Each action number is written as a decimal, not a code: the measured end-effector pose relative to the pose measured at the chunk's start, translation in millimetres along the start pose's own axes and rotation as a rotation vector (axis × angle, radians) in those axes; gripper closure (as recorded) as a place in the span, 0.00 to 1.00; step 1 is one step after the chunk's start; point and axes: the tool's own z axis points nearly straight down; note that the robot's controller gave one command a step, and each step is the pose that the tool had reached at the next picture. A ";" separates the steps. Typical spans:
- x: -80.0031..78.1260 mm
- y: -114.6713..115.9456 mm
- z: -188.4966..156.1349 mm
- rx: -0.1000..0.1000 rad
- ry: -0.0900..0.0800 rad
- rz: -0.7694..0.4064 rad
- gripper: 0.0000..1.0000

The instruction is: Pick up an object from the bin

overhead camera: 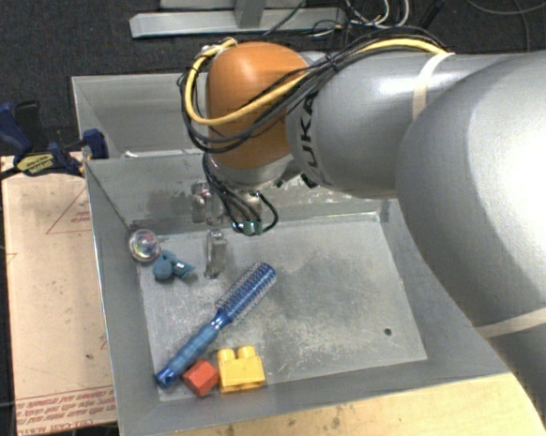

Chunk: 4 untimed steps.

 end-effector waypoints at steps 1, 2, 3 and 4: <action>73.9 -12.7 71.9 -0.001 -0.006 -0.070 0.00; 123.7 -15.4 69.1 -0.002 -0.016 -0.240 0.00; 152.4 7.5 63.7 -0.004 -0.053 -0.273 0.00; 160.4 6.6 69.1 -0.001 -0.022 -0.272 1.00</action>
Offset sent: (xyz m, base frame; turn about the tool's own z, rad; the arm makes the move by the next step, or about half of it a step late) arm -0.0735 -0.0134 -0.0709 -0.0723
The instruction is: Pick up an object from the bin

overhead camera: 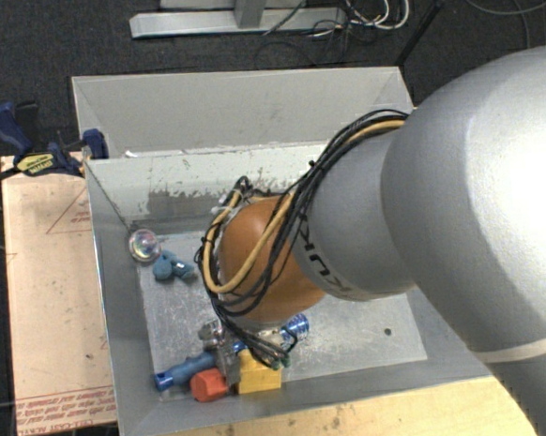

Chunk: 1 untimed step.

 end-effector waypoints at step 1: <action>-0.9 19.1 -126.4 -0.001 0.008 -0.022 1.00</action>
Offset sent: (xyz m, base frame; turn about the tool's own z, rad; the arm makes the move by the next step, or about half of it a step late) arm -0.0077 0.0169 0.1227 -0.0210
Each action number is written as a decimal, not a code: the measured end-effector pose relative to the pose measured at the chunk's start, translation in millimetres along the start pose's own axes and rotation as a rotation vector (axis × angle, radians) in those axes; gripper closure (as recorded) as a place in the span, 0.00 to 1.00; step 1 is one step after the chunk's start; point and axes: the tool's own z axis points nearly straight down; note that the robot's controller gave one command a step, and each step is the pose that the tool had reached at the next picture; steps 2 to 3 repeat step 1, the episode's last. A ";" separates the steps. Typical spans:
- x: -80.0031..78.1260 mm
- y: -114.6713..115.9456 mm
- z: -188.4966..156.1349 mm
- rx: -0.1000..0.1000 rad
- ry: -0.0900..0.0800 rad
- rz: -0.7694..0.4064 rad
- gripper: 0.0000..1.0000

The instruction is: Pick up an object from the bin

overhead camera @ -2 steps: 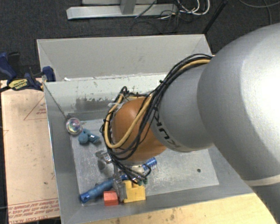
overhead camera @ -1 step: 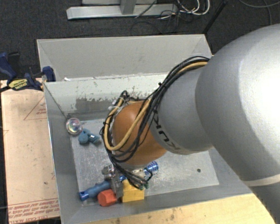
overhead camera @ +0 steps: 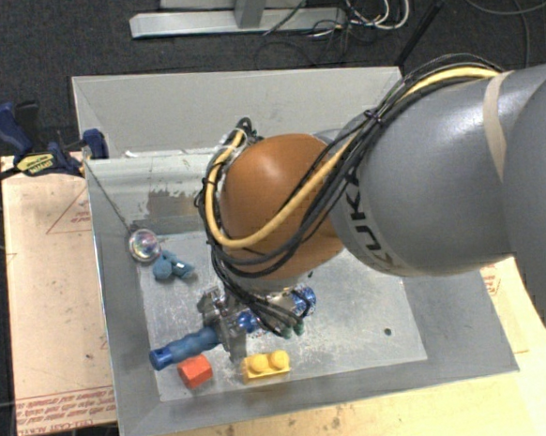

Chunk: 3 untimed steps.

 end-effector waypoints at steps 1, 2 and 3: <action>-23.4 5.8 -89.6 0.000 -0.004 0.023 1.00; -23.4 5.8 -89.6 0.000 -0.004 0.023 1.00; -23.4 5.8 -89.6 0.000 -0.004 0.023 1.00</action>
Offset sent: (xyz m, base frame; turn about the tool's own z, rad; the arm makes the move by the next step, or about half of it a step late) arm 0.0176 0.0113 0.0860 0.0231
